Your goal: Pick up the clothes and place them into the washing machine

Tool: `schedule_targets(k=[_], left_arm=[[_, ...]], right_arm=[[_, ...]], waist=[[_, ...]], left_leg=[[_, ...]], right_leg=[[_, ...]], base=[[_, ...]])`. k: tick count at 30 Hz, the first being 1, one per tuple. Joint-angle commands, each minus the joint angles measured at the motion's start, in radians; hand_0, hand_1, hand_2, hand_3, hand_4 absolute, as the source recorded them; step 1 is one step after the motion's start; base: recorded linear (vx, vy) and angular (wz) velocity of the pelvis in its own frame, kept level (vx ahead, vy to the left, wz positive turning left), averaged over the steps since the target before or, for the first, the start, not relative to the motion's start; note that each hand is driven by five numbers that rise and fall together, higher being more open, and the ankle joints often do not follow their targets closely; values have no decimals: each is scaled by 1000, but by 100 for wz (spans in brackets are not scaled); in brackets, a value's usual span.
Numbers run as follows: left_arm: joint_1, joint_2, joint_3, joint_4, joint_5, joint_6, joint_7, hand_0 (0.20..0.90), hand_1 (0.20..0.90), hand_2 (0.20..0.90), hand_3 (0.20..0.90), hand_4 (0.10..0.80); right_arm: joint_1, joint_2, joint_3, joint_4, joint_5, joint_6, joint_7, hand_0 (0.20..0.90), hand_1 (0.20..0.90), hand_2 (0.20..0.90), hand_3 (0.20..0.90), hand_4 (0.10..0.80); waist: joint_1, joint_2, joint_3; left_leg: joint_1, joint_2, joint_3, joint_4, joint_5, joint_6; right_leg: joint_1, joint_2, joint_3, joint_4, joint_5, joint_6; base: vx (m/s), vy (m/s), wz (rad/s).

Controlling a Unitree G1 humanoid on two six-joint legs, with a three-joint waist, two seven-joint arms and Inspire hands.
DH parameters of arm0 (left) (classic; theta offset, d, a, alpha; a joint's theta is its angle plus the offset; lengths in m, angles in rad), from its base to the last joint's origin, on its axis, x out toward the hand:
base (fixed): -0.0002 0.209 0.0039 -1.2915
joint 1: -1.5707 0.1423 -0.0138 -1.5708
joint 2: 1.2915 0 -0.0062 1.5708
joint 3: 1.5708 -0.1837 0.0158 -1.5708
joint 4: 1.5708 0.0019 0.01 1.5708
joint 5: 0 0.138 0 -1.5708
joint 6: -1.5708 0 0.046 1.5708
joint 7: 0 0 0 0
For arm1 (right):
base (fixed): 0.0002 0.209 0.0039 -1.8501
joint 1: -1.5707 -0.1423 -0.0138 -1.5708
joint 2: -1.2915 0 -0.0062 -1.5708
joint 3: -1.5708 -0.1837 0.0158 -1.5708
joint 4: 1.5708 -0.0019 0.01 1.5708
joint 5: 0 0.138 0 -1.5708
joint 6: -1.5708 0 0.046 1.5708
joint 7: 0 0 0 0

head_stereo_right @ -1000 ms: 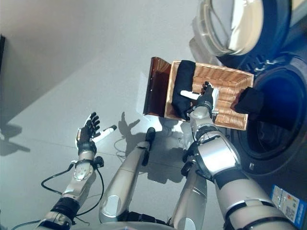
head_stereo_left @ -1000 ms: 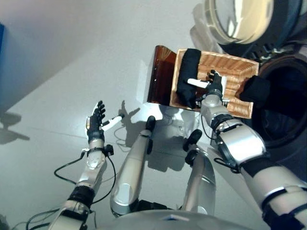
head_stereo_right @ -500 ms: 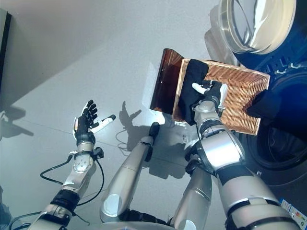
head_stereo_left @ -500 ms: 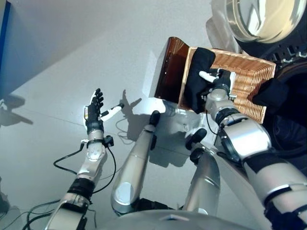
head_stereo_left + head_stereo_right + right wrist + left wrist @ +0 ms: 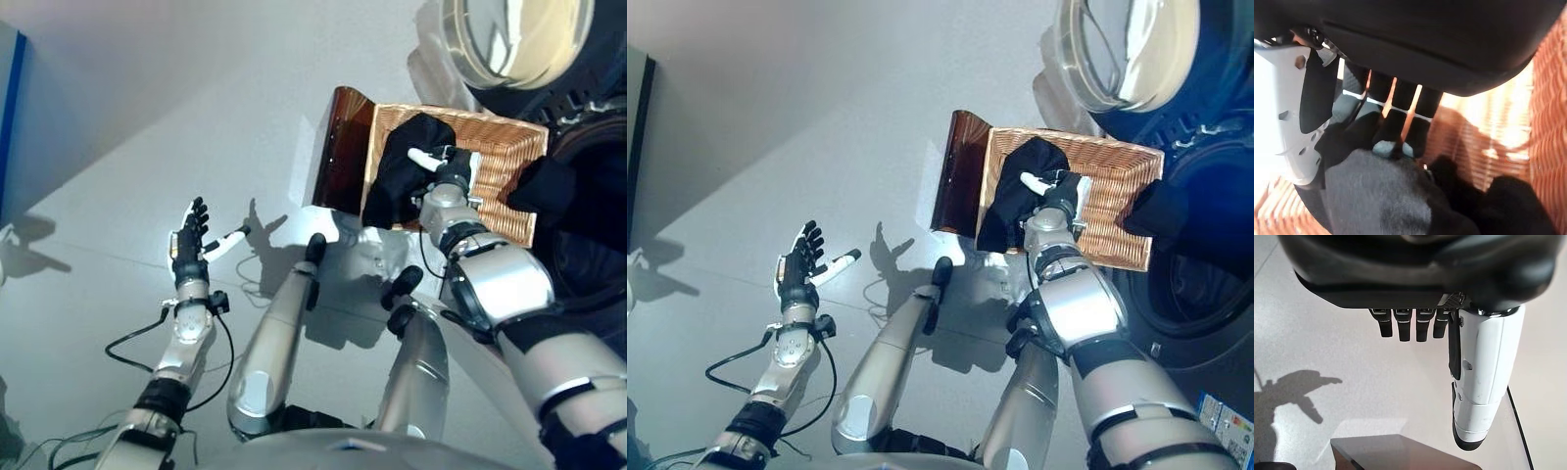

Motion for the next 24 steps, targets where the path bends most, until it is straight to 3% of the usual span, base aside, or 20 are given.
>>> schedule_targets(k=[1,8,15,19,22,24], left_arm=[[51,55,35,-59,19,-65,12,900,900,900,900,800],[81,41,16,7,-12,-60,-28,900,900,900,900,800],[104,12,-40,67,-29,-60,-77,900,900,900,900,800],[112,-11,-79,120,-31,-57,-96,900,900,900,900,800],[115,-18,-91,135,-29,-55,-104,900,900,900,900,800],[124,-22,-91,135,-36,-56,-107,900,900,900,900,800]], right_arm=[[3,-98,15,-73,3,-51,-45,200,200,200,200,300],[105,-135,-95,-146,155,-113,-15,200,200,200,200,300],[294,-66,-286,-345,470,-273,61,200,200,200,200,300],[367,-20,-349,-382,549,-320,95,200,200,200,200,300],[376,-24,-336,-362,507,-306,85,200,200,200,200,300],[361,-33,-293,-339,445,-283,66,900,900,900,900,800]], waist=[[-19,63,-60],[-66,67,-98],[-120,122,-138],[-132,160,-158],[-132,176,-169],[-130,188,-175]], left_leg=[[-45,-9,19,-23,-44,-59],[48,-6,48,-84,-34,-58],[129,-6,82,-143,3,-53],[156,-13,85,-161,7,-52],[171,-15,86,-175,12,-54],[176,-13,88,-177,15,-53]], right_leg=[[57,28,0,-3,-98,-26],[140,40,27,-88,-61,-6],[201,35,40,-149,-23,3],[221,29,47,-159,-22,7],[233,28,47,-170,-22,10],[235,32,51,-172,-20,10]], base=[[47,-5,-11],[55,11,-19],[8,32,-16],[32,24,-15],[9,2,-2],[2,6,-3]])
